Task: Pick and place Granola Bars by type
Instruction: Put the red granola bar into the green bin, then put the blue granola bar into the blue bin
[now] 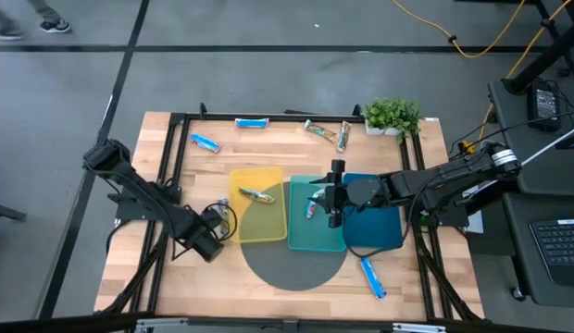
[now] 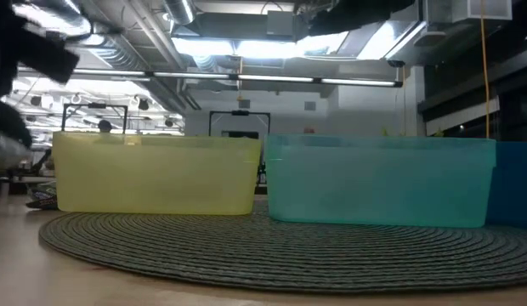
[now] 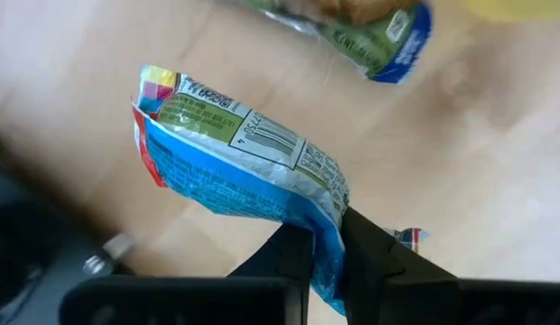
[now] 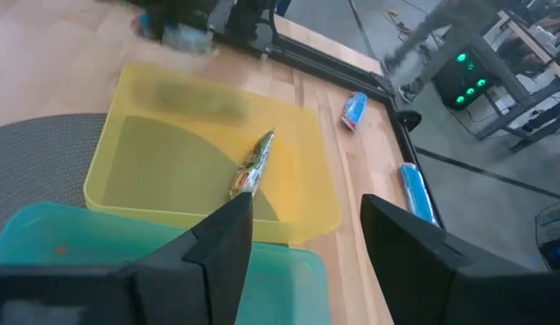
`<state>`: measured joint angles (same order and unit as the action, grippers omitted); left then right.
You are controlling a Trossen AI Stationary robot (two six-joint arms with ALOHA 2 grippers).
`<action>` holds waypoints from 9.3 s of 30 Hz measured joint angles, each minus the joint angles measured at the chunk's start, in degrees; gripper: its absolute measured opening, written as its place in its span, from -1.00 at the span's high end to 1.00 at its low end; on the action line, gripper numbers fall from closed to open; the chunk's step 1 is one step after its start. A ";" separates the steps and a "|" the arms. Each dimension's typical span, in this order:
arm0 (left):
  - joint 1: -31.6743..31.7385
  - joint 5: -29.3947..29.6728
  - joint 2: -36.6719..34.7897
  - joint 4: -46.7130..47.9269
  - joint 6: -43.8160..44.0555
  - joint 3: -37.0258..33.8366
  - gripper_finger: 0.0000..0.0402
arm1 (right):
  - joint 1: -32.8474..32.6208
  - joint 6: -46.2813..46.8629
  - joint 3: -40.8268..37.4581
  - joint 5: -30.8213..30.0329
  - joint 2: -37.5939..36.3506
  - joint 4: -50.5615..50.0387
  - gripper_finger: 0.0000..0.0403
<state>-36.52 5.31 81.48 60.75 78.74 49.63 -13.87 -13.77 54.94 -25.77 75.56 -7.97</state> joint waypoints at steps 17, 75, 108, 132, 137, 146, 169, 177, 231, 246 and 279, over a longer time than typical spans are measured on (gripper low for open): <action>-6.98 30.51 -3.07 4.06 -21.46 20.83 0.87 | 2.41 2.49 0.00 2.25 1.01 0.65 -0.04; -2.82 65.41 17.81 -40.02 -82.59 20.78 0.87 | 7.76 12.04 -0.64 47.46 21.51 49.33 -0.64; -3.25 62.91 17.49 -39.78 -81.52 20.82 0.78 | 7.65 10.43 0.48 50.00 22.61 49.35 0.66; -13.52 65.47 11.22 -25.75 -60.97 20.74 0.24 | 7.83 7.35 0.48 41.19 4.24 15.68 0.76; -14.11 65.36 11.20 -24.00 -57.78 19.97 0.27 | 7.83 9.95 0.50 37.37 -5.23 4.77 0.76; -13.96 65.43 11.20 -24.04 -56.85 19.97 0.29 | 7.59 12.14 0.50 30.99 -12.44 -5.35 0.76; -12.17 65.36 11.20 -22.84 -57.99 19.97 0.29 | 7.66 27.87 0.50 13.82 -14.26 -18.42 0.76; -10.00 64.11 11.20 -21.47 -57.99 19.97 0.29 | 7.68 31.77 0.49 9.72 -13.98 -24.51 0.76; -8.76 59.90 11.25 -21.51 -55.28 19.97 0.29 | 7.68 33.87 -2.71 6.28 13.97 -18.48 0.76; -8.76 59.90 11.25 -21.50 -55.28 19.97 0.29 | 7.65 33.17 -2.71 9.87 13.97 -18.43 0.58; -8.73 58.98 11.27 -21.91 -54.04 18.27 0.29 | 1.00 32.13 -1.62 -7.83 -5.02 -22.49 -0.13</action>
<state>-45.25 64.29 92.75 38.84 24.70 67.90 -12.87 18.36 53.32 -33.60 70.54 -30.45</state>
